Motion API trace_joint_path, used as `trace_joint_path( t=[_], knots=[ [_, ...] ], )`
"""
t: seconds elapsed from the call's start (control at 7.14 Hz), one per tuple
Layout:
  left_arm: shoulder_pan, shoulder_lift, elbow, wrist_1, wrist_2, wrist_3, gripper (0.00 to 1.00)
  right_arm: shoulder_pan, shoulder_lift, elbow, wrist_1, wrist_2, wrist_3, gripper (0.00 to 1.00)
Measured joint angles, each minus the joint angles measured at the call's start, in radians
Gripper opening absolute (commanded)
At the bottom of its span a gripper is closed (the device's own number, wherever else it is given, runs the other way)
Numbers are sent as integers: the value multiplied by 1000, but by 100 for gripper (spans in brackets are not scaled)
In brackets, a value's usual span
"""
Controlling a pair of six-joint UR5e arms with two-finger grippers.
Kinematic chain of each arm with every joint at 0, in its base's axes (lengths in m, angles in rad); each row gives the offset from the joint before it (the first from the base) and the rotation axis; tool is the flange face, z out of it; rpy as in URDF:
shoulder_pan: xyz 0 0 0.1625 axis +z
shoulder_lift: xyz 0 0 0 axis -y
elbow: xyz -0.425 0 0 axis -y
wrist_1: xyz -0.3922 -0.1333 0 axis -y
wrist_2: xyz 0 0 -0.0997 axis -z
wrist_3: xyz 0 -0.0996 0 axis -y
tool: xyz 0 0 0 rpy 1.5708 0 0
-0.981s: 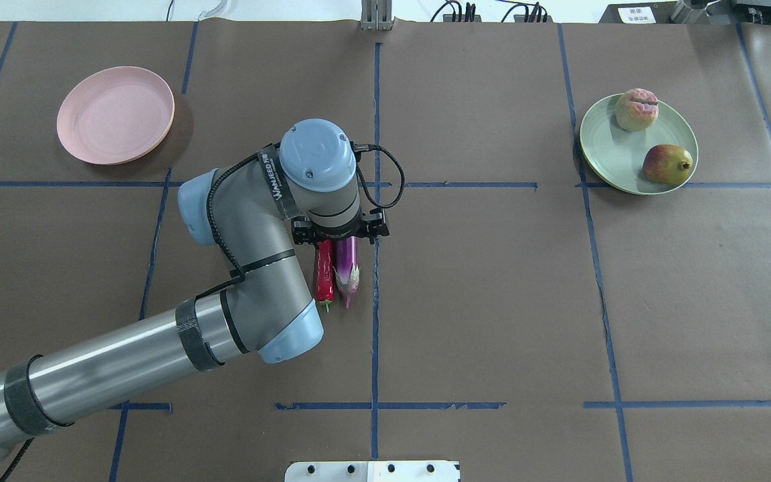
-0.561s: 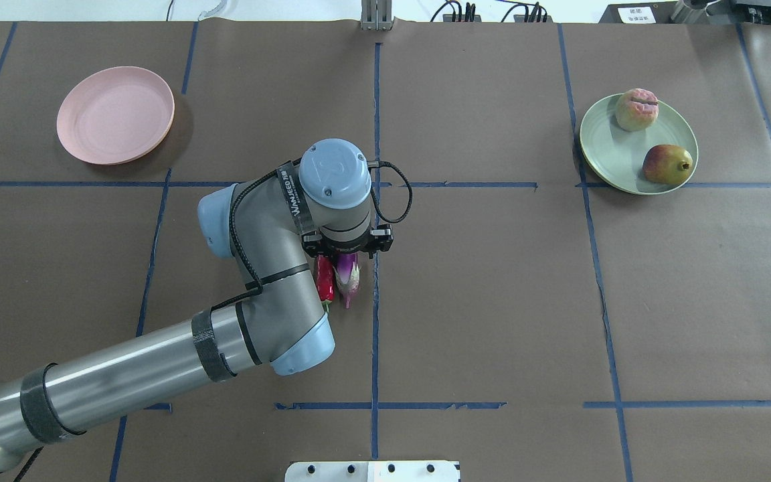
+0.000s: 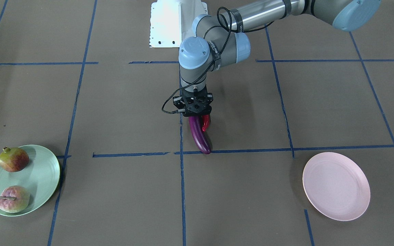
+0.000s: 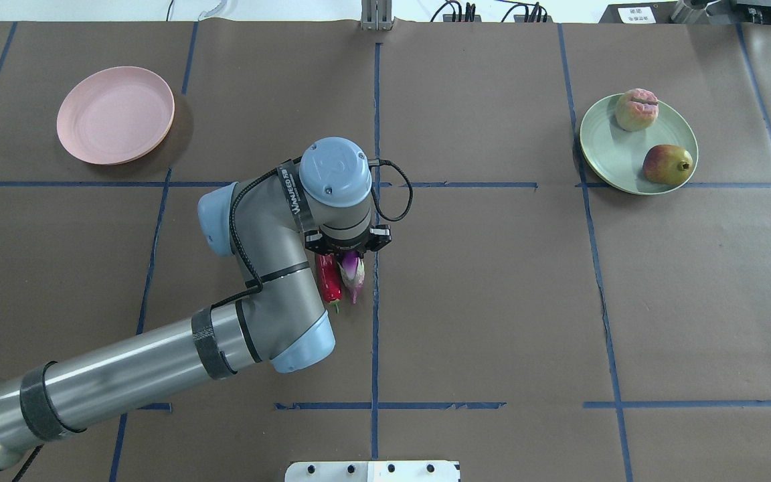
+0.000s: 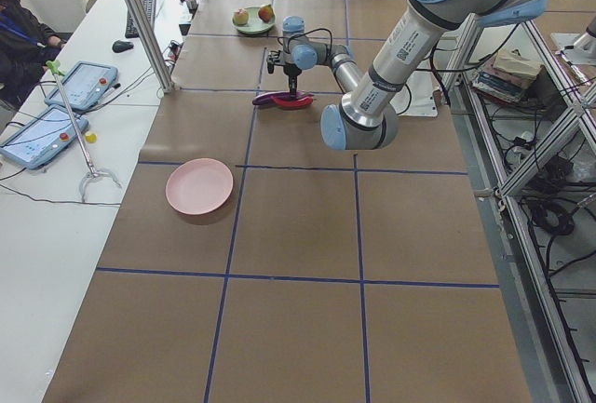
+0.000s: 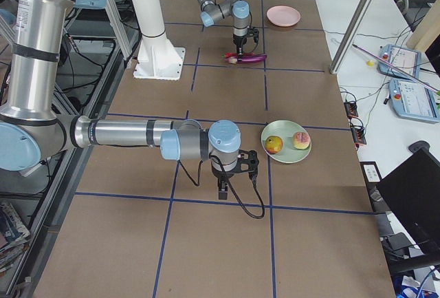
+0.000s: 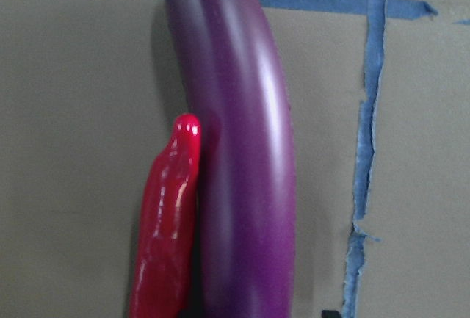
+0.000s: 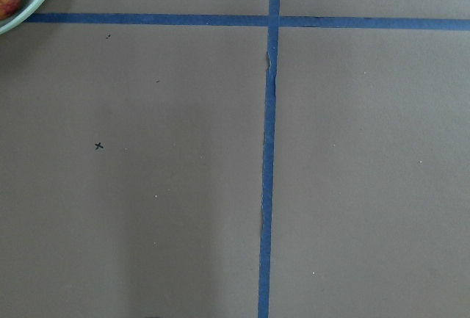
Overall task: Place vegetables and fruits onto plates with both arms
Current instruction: 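Carry the eggplant with the left gripper onto the pink plate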
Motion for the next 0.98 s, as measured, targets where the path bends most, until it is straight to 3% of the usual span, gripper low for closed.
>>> trace_joint_path(
  t=[0.28, 0.42, 0.7, 0.98],
  knots=[
    [-91, 8, -49, -1, -27, 21, 0, 0, 0, 0, 0, 0, 0, 100],
    [-161, 32, -60, -4, -84, 81, 0, 0, 0, -1, 0, 0, -1, 100],
    [-326, 132, -63, -12, -187, 319, 0, 0, 0, -2, 0, 0, -1, 100],
    [-449, 236, -44, -13, -207, 574, 0, 0, 0, -2, 0, 0, 0, 100]
  ],
)
